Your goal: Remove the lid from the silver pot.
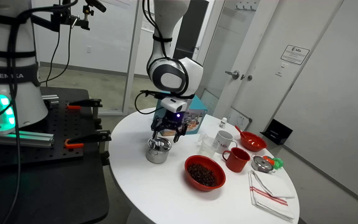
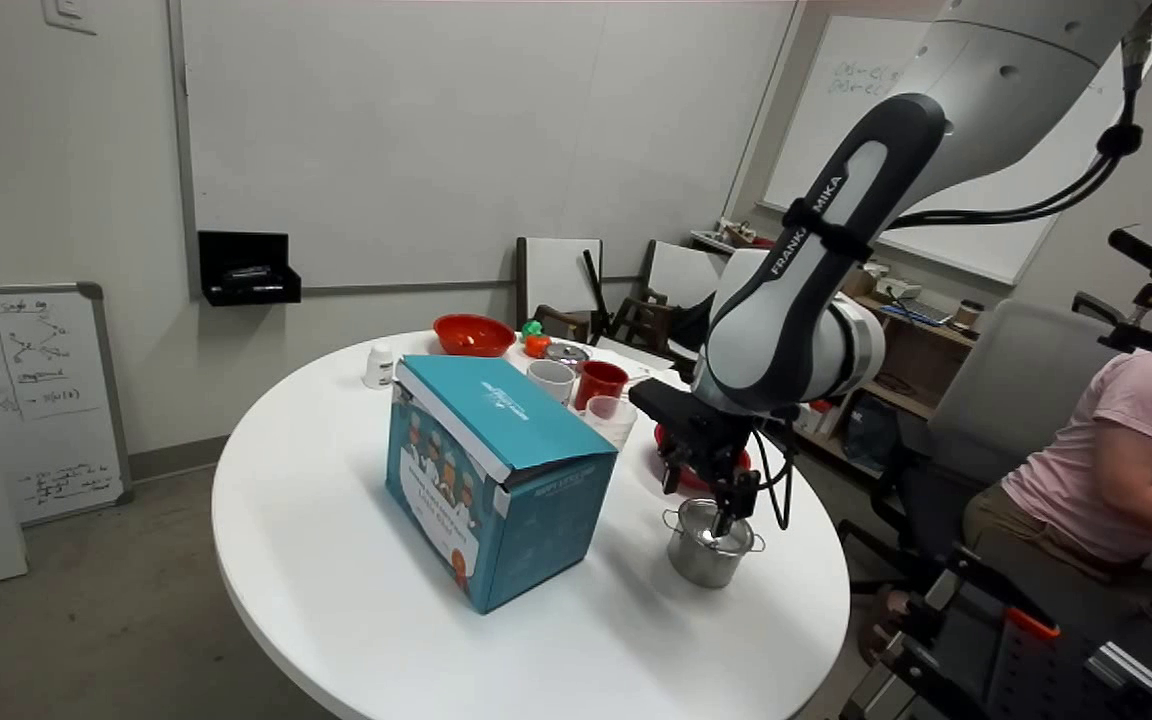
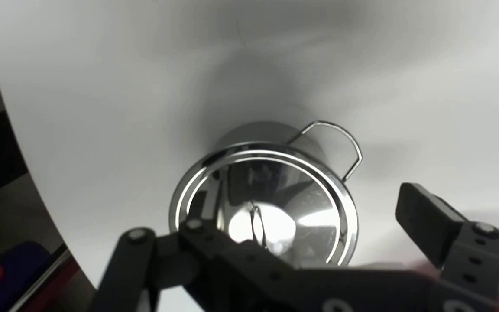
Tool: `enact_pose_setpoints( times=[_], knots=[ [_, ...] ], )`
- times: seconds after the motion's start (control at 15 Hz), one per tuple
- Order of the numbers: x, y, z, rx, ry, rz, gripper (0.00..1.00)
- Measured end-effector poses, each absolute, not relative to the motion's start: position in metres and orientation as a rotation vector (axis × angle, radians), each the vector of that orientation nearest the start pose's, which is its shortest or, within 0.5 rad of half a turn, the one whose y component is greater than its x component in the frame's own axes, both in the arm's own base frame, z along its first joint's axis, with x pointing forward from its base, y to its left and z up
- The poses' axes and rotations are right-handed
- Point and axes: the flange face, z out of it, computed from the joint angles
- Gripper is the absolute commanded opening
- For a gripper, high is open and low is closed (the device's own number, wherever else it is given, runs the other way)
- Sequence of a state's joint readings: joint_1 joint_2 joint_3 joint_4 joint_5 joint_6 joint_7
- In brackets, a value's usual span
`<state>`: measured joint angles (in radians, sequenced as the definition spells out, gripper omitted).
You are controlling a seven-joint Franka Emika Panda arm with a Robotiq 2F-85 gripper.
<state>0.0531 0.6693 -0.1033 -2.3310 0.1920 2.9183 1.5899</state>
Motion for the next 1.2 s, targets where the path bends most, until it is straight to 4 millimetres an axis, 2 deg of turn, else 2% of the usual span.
enact_pose_setpoints(
  times=[0.2, 0.27, 0.4, 0.73, 1.2],
  knots=[
    [0.47, -0.053, 0.049, -1.973, 2.559, 0.05, 1.0],
    [0.468, -0.057, 0.049, -1.967, 2.571, 0.048, 0.76],
    [0.466, -0.065, 0.049, -1.958, 2.591, 0.044, 0.67],
    [0.469, -0.075, 0.054, -1.944, 2.607, 0.021, 0.29],
    [0.467, -0.07, 0.057, -1.969, 2.602, 0.015, 0.28]
  ],
)
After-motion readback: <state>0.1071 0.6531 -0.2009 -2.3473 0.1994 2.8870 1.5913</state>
